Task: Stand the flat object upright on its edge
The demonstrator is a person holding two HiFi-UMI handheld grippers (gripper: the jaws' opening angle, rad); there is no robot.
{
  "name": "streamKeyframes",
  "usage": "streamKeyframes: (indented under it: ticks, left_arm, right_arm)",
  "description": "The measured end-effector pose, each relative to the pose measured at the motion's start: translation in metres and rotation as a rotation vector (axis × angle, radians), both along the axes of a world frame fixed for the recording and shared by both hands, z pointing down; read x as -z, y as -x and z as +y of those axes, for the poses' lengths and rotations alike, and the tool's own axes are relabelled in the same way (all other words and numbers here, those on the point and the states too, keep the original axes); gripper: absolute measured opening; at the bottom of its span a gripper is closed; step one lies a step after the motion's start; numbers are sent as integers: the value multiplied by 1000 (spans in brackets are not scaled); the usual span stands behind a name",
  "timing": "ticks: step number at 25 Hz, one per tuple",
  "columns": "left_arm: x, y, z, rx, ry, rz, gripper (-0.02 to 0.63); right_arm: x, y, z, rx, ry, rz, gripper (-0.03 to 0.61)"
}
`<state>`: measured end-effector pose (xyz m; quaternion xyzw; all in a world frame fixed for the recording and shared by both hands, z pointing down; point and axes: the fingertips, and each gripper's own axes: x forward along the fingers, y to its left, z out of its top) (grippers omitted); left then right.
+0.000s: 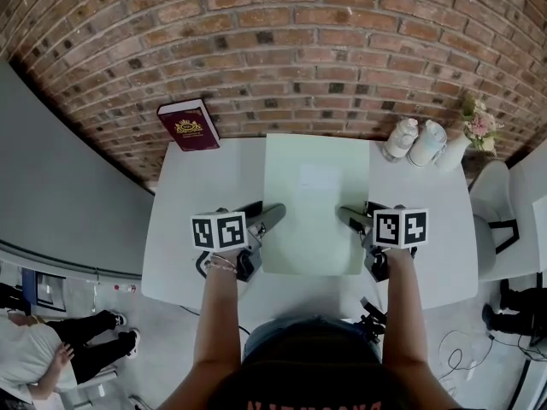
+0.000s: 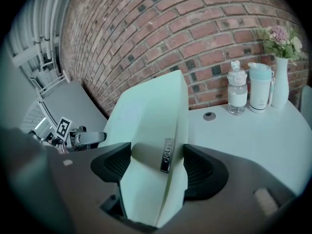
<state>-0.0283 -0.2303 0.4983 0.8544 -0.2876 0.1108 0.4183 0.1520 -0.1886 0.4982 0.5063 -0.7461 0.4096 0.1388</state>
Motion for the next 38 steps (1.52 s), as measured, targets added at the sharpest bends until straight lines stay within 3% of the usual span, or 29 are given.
streamKeyframes:
  ticks: [13,23,32,38]
  left_arm:
    - [34,-5,-21,23,-142,36,304]
    - [66,-10,-31,35,-265,85,304]
    - [99,-14,-36,18,-447,71,304]
    - [110,-18,-38,1,-558,13,304]
  right_arm:
    - [40,-8,-19,-20,-168,20,339]
    - [78,-13,-31,-34,-354,64,337]
    - [108,-16,-35,-30,-500,119,336]
    - [115,-18,-39,-17,-541,193,333]
